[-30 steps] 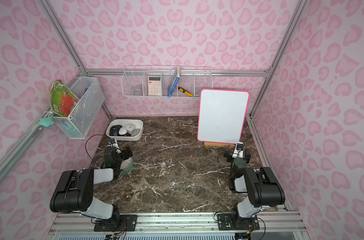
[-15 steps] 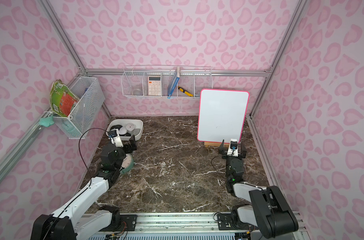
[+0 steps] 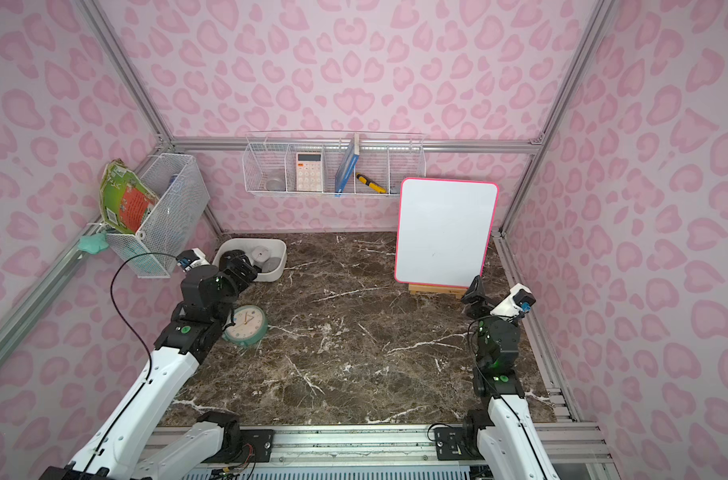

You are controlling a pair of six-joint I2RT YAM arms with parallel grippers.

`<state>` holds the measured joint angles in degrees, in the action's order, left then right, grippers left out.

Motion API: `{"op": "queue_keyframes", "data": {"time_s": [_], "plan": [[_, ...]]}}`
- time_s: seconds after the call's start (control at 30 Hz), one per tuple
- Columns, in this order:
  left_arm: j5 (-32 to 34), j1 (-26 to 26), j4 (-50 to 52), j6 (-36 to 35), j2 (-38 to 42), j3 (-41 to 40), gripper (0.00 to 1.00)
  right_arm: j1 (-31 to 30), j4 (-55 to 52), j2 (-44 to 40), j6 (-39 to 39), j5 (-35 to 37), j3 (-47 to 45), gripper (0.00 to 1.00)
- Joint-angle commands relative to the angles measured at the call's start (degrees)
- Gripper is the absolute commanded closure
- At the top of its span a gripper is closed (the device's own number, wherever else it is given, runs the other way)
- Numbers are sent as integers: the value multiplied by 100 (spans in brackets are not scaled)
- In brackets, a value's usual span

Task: Take out the mouse from the storage box
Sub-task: Move the storage box to the center of the board.

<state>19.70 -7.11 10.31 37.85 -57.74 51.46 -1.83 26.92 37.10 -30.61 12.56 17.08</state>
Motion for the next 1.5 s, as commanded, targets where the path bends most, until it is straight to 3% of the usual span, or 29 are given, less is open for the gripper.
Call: {"op": "queue_keyframes", "data": {"time_s": [0.0, 0.1, 0.33, 0.53, 0.73, 0.97, 1.13, 1.3, 1.47], "plan": [[-439, 47, 801, 446, -426, 331, 1, 76, -896, -81, -330, -842, 221, 0], [-1059, 6, 872, -23, -1065, 777, 1, 60, -1037, -88, -109, -1355, 191, 0], [-1527, -41, 2129, -628, -3275, 2790, 1, -269, -903, 245, -14, -1147, -69, 0], [-1366, -32, 3198, -765, -5048, 4602, 9, -1378, -891, 905, 538, -265, 185, 0], [-1033, -19, 3940, -845, -6131, 5839, 11, -2404, -624, 1564, 1136, 73, 391, 0], [-1147, 191, 3968, -1012, -6730, 6224, 14, -3148, -368, 2223, 1542, 329, 531, 0], [-1787, 361, 3884, -1116, -7086, 6504, 28, -3383, -248, 2396, 1673, 487, 555, 0], [-2509, 369, 3610, -1359, -7259, 6567, 35, -3417, -205, 2475, 1681, 604, 551, 0], [-2803, 360, 3540, -1366, -7465, 6663, 48, -3431, -150, 2486, 1683, 709, 527, 1]]}}
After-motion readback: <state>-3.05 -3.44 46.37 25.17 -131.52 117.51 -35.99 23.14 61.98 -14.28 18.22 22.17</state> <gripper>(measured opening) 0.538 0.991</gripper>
